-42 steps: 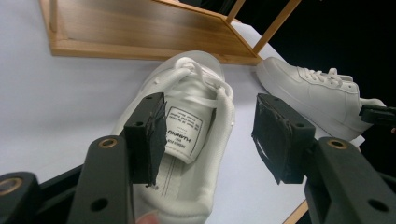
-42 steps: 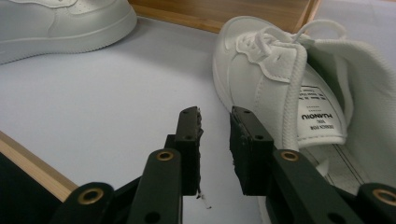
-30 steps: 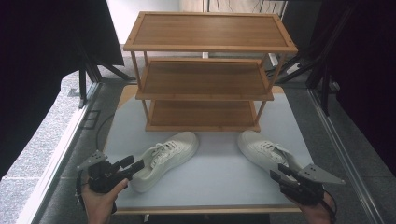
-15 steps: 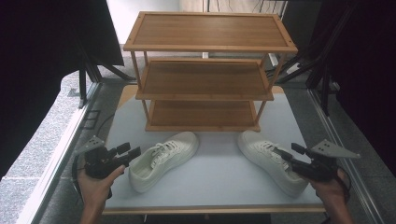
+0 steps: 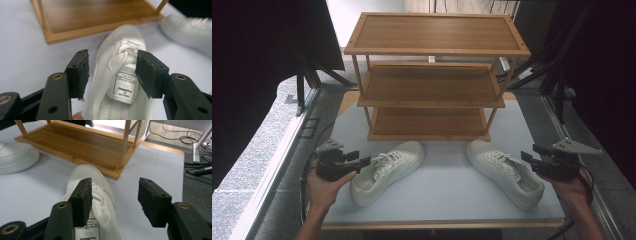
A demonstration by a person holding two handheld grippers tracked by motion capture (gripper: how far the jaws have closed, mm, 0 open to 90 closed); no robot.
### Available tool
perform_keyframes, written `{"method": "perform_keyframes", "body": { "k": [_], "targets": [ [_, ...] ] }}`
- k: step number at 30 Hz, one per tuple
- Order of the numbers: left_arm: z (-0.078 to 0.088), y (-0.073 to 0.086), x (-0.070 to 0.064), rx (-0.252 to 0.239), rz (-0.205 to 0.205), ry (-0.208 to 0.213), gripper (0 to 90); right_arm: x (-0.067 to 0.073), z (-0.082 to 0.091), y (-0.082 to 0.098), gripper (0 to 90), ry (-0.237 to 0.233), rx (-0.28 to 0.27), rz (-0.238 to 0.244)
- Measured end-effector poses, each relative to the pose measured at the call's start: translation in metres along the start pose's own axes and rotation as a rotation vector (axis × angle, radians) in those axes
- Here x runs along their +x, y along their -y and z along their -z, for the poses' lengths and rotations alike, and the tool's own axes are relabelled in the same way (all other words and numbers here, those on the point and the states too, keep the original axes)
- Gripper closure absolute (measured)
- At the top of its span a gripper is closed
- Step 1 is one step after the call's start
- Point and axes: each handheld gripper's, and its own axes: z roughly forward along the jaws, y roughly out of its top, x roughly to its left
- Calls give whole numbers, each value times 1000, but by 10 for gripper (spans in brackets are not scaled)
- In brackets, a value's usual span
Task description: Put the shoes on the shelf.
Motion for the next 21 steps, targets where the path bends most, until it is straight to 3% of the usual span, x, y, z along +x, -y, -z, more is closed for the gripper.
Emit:
{"method": "perform_keyframes", "body": {
  "k": [6,11,17,21],
  "targets": [
    [-17,-3,0,60,-38,-29,457,-9,-13,5,420,-55,23,-1],
    [-23,-3,0,84,-50,-19,460,-17,-28,8,420,-95,50,0],
    [-33,0,-1,134,-71,-31,481,-13,-44,10,428,-151,78,22],
    [-38,4,1,148,-54,-36,496,-9,-44,11,449,-180,74,50]
  ]
}}
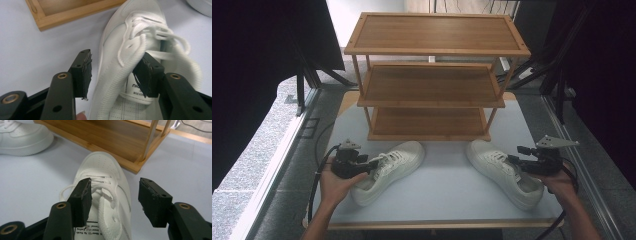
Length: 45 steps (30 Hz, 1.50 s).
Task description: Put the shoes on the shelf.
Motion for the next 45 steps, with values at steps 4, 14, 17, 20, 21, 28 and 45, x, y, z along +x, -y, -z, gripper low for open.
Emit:
{"method": "perform_keyframes", "body": {
  "k": [4,14,17,20,21,28,45],
  "targets": [
    [-2,1,1,3,2,0,510,1,3,3,467,-26,22,19],
    [-9,4,1,25,4,-1,562,2,11,16,476,-57,-10,12],
    [-9,5,2,30,8,4,576,3,16,15,488,-91,-47,11],
    [-9,5,2,28,10,8,589,6,20,15,493,-91,-49,32],
    [-9,5,2,28,10,8,591,6,21,15,491,-93,-60,31],
    [-9,5,2,29,14,8,595,14,26,14,482,-116,-53,54],
    [-10,8,2,30,18,11,594,12,15,13,515,-51,-53,35]
  ]
}}
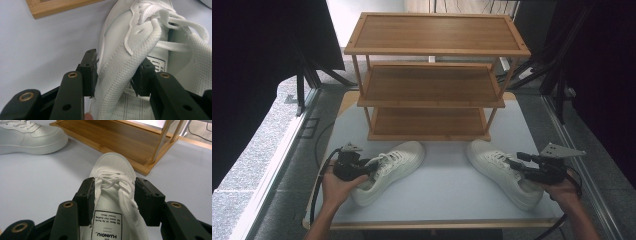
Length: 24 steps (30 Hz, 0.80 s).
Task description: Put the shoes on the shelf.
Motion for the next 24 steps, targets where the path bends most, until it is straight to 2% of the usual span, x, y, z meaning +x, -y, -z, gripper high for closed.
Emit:
{"method": "perform_keyframes", "body": {
  "k": [7,12,18,22,24],
  "targets": [
    [0,0,0,2,3,1,589,-2,3,2,514,8,-4,-2],
    [0,0,0,1,4,-1,589,1,2,1,525,17,6,32],
    [0,0,-1,2,4,-1,586,2,6,-1,534,-3,6,65],
    [0,0,-1,2,5,0,585,1,12,1,533,-23,-11,61],
    [0,0,-1,3,5,0,584,1,15,3,535,-13,-4,64]
  ]
}}
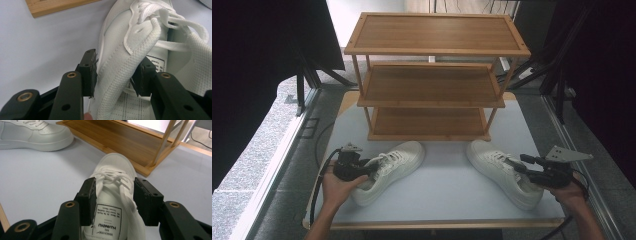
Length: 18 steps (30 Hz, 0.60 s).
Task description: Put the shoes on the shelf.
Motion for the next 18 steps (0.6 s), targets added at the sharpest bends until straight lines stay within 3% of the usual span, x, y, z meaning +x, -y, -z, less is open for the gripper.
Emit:
{"method": "perform_keyframes", "body": {
  "k": [7,15,18],
  "targets": [
    [-1,-1,1,3,10,1,583,-3,-1,7,530,27,34,-4],
    [-1,-1,1,12,18,2,586,-2,-22,3,546,48,82,18],
    [-1,-1,1,13,19,2,600,-6,-27,3,590,48,87,15]
  ]
}}
